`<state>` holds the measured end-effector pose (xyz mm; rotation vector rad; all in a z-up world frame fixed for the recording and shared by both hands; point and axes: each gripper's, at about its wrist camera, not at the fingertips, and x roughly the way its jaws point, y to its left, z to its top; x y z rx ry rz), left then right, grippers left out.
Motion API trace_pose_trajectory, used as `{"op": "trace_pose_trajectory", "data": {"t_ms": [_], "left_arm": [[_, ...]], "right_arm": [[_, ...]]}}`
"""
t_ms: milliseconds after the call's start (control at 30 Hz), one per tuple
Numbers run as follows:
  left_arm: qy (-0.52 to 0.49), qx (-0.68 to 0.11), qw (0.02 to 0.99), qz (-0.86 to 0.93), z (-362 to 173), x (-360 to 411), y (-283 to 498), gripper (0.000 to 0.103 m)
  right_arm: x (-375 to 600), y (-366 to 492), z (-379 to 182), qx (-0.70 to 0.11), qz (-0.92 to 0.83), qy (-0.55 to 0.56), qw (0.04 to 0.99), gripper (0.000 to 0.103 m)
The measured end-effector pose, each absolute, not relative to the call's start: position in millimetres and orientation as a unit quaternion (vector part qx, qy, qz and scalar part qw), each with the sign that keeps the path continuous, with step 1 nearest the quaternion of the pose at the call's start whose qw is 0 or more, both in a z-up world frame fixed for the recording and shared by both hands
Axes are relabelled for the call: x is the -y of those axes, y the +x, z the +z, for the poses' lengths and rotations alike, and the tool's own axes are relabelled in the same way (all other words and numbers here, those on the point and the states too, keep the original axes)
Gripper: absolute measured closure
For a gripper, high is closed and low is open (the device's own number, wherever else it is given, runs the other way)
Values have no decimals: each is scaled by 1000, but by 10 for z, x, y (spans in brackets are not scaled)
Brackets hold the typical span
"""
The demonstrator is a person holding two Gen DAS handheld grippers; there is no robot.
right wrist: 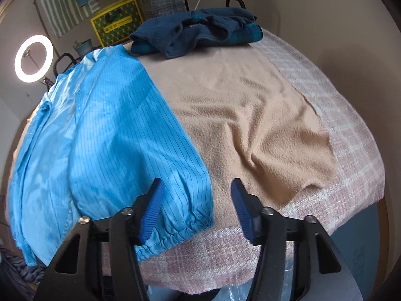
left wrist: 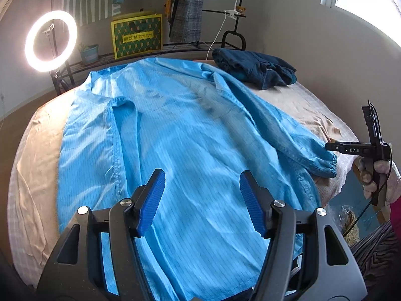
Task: Fold large clothes
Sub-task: 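Move the right tool to the coat's sleeve cuff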
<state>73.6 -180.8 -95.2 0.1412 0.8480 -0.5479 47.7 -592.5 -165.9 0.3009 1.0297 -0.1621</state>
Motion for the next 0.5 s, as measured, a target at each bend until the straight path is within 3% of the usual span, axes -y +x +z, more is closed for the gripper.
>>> {"op": "trace_pose_trajectory", "data": {"t_ms": [233, 500], "left_arm": [[59, -427, 867, -249, -1103, 1633, 800, 39], [67, -426, 864, -261, -1117, 1669, 761, 39]], "right_arm": [[6204, 465, -1785, -487, -76, 239, 837, 41], [6091, 495, -1772, -492, -49, 238, 836, 48]]}}
